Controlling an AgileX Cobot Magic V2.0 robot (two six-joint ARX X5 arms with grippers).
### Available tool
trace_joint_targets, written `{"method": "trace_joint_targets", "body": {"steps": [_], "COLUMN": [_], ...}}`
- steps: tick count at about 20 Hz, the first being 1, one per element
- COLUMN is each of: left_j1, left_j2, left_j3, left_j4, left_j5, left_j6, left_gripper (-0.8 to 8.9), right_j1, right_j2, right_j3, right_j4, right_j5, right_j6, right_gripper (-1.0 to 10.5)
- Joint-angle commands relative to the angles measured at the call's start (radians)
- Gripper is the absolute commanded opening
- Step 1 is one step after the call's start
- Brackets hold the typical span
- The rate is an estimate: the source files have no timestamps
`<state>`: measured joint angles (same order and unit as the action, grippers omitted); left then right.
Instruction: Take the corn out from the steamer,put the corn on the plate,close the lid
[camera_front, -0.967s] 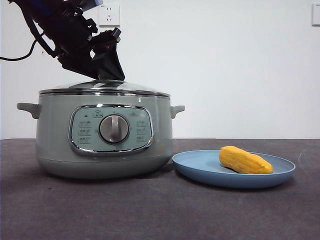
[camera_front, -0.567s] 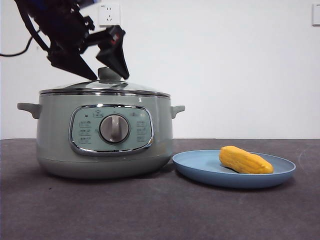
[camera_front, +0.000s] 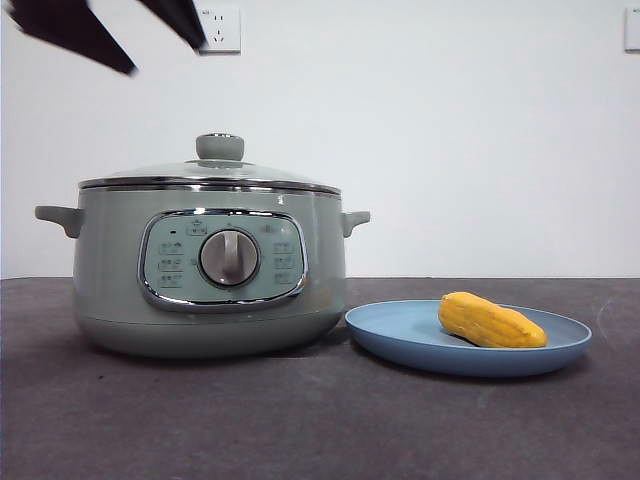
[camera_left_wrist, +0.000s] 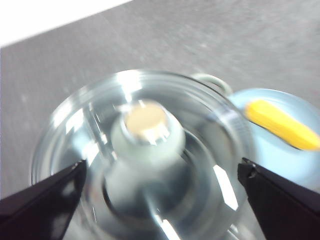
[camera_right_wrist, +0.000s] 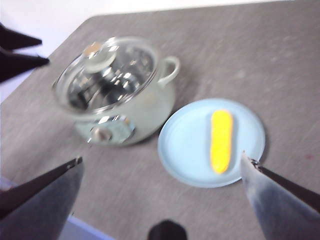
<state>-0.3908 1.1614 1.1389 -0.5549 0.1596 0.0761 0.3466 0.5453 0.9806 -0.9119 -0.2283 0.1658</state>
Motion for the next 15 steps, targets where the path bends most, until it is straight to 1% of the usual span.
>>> {"method": "trace_joint_targets", "body": {"steps": [1,5,7,13,15], "left_j1": [-0.002,-0.002,-0.002,-0.002,-0.002], "left_j2": [-0.093,-0.219,-0.269,-0.364,-0.376], "left_j3": [-0.005,-0.005,-0.005,-0.005,-0.005], "left_j4": [-0.096,-0.216,-0.268,-0.42,-0.467], "left_j5": [0.048,0.12,0.15,0.241,0.245], "left_j6": [-0.077,-0.091,-0.108,-0.119,-0.119], "left_gripper": [5.33,5.33,5.33,5.3,5.29], "right_j1": [0.001,0.002,0.002,0.002,0.001], "right_j2": [0.005,0.009,0.009,0.009,0.009], "right_j3": [-0.005,-0.005,-0.005,-0.005,-0.005], "right_j4": [-0.042,-0.117,-0.145,-0.196,-0.201], "right_j5": [-0.037,-0.042,-0.064,-0.169,-0.197], "right_j6": [-0.045,-0.087,-0.091,-0.097,-0.096], "right_gripper": [6.0,6.0,6.0,5.9,5.9]}}
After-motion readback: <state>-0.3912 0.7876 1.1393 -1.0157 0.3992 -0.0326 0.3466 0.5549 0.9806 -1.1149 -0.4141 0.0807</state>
